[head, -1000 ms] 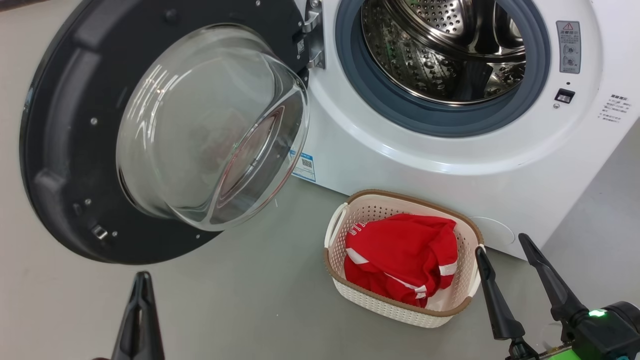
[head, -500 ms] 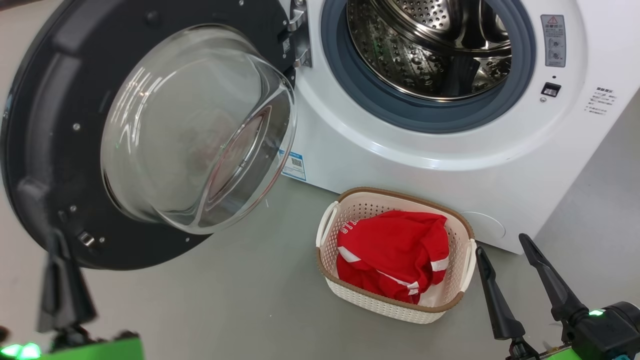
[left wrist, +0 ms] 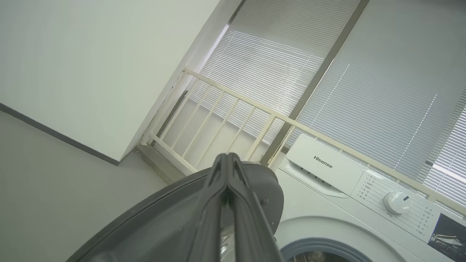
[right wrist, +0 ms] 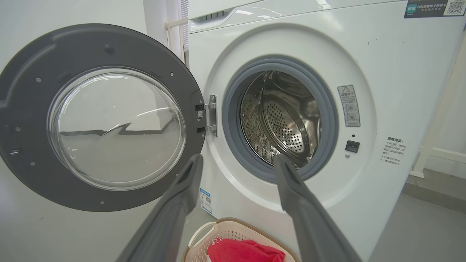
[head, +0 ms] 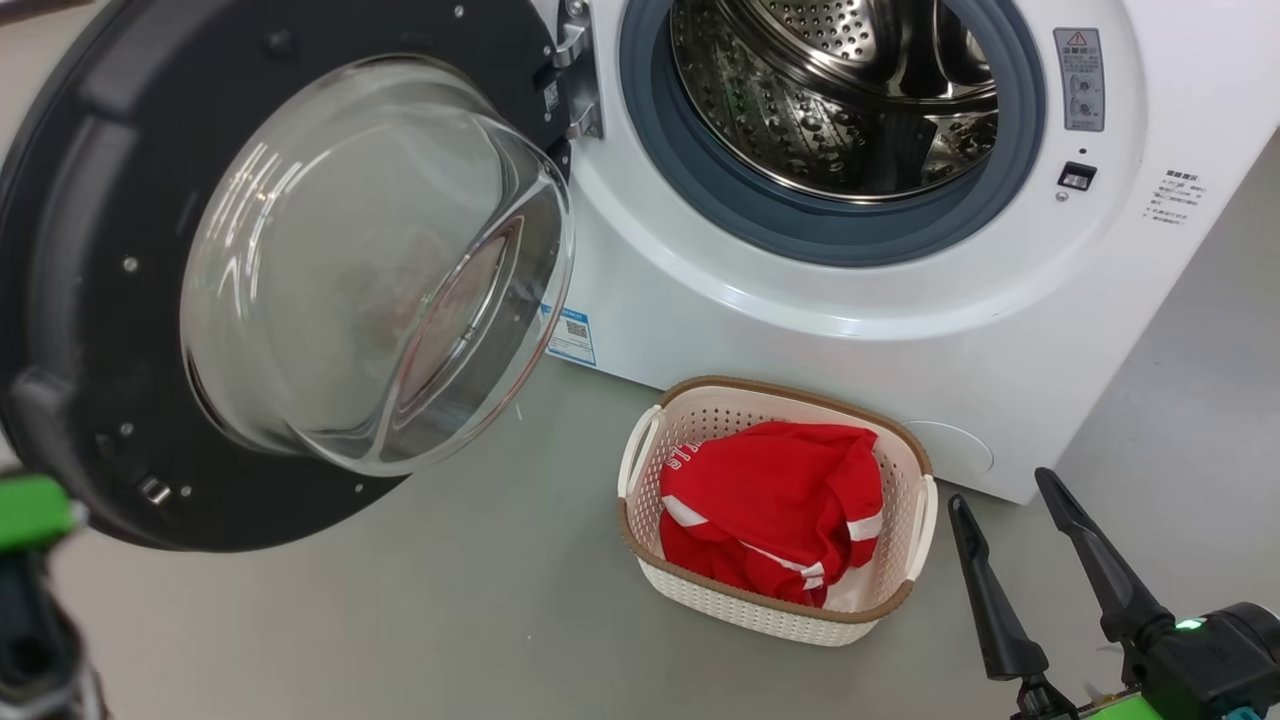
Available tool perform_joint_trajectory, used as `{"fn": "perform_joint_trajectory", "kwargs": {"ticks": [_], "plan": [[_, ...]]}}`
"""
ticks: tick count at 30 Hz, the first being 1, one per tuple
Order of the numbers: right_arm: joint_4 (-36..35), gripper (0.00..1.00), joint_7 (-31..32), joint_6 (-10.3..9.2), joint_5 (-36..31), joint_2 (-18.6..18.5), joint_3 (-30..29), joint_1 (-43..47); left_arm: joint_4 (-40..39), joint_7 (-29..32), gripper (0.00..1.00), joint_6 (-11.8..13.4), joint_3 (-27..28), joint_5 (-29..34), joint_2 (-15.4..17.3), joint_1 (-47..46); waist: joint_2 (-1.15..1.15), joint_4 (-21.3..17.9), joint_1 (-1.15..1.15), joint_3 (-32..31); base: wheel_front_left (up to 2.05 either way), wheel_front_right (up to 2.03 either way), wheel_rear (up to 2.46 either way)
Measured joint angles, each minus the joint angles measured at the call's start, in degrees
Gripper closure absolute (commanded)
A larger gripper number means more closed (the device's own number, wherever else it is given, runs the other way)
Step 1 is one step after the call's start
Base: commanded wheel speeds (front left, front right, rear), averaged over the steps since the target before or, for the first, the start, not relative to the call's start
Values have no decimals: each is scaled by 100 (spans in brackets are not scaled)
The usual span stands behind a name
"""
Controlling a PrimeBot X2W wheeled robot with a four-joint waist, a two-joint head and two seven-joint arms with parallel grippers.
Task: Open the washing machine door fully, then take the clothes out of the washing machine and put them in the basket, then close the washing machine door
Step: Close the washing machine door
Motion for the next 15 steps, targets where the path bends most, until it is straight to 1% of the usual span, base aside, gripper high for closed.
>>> {"fn": "perform_joint_trajectory", "kwargs": {"ticks": [4,8,12,14,15], "plan": [[-16,0,14,0,8,0,-1,1,436,302,100,31,346,-470,154,-521,0,-44,0,6,0,0,0],[-32,0,14,0,8,0,-5,-1,1012,650,100,169,681,-927,312,-992,0,-85,0,57,0,0,0],[-33,0,14,0,8,0,-8,-1,1713,1162,100,223,982,-1625,356,-1438,0,-116,0,106,0,0,0],[-32,0,15,0,8,-1,-5,-2,2054,1314,100,275,1065,-1740,405,-1640,0,-126,0,114,0,0,0],[-33,0,22,0,8,0,-2,-2,2204,1380,100,279,1063,-1741,482,-1707,0,-131,0,115,0,0,0]]}}
